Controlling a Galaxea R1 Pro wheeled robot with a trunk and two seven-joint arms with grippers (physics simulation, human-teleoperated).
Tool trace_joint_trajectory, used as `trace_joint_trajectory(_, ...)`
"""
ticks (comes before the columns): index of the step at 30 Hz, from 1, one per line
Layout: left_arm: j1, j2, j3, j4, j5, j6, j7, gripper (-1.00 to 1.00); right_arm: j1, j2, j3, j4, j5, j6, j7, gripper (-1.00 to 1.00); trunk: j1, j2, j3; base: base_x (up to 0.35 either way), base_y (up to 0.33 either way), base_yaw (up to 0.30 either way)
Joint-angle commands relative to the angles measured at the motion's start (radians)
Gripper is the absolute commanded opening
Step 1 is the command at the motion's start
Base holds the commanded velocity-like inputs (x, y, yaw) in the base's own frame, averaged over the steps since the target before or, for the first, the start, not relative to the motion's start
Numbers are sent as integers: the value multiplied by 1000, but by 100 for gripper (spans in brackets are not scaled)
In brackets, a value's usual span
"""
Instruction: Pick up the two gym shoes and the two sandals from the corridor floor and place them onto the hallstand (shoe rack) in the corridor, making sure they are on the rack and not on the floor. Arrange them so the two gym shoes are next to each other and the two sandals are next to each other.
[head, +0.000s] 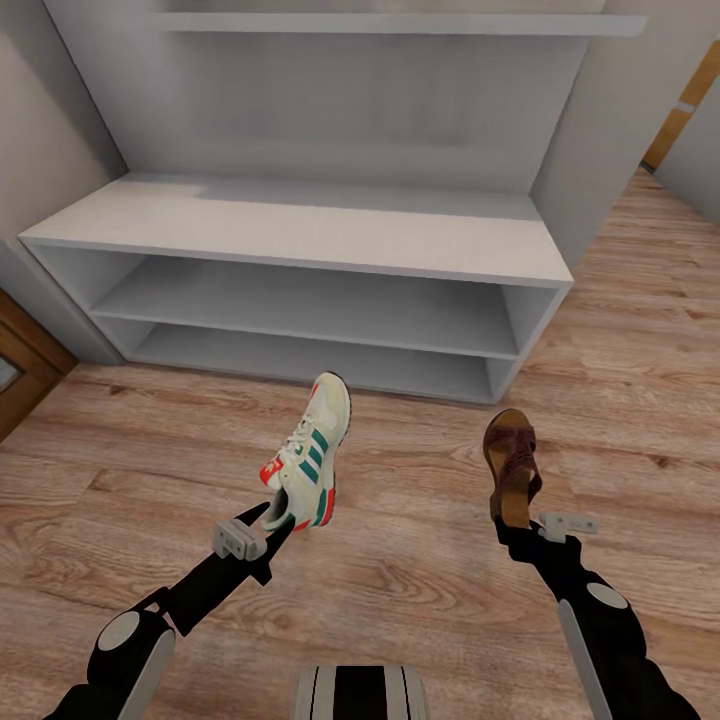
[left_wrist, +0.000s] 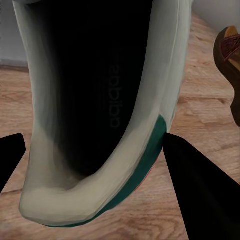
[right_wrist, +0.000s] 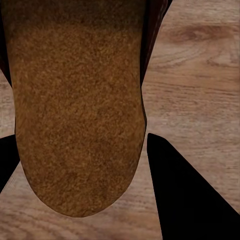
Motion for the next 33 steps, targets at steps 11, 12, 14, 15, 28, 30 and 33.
trace_joint_trajectory(11,-28,-16,7,28,-1,27,26,-100,0,-19,-30,1,-10,23,24,-100,0,0,-1,0,0,0)
trace_joint_trajectory(12,-22,-11,12,22,5,21,20,-100,0,-13,-24,2,-10,17,19,-100,0,0,-1,0,0,0)
trace_joint_trajectory(14,-11,1,24,11,18,10,10,-100,0,-2,-12,1,-9,6,11,-100,0,0,-1,0,0,0)
trace_joint_trajectory(15,-6,6,30,5,24,4,5,-100,0,4,-6,1,-9,0,7,-100,0,0,-1,0,0,0)
trace_joint_trajectory(28,71,9,140,-51,38,-42,-81,-100,0,41,65,1,-4,-17,-33,-100,0,0,-1,-42,0,-4)
trace_joint_trajectory(30,71,9,140,-51,38,-41,-81,-100,0,41,65,1,-4,-17,-33,-100,0,0,-1,-13,0,-161)
trace_joint_trajectory(33,71,9,140,-51,38,-41,-81,-100,0,41,65,1,-4,-17,-33,-100,0,0,-1,-4,0,-256)
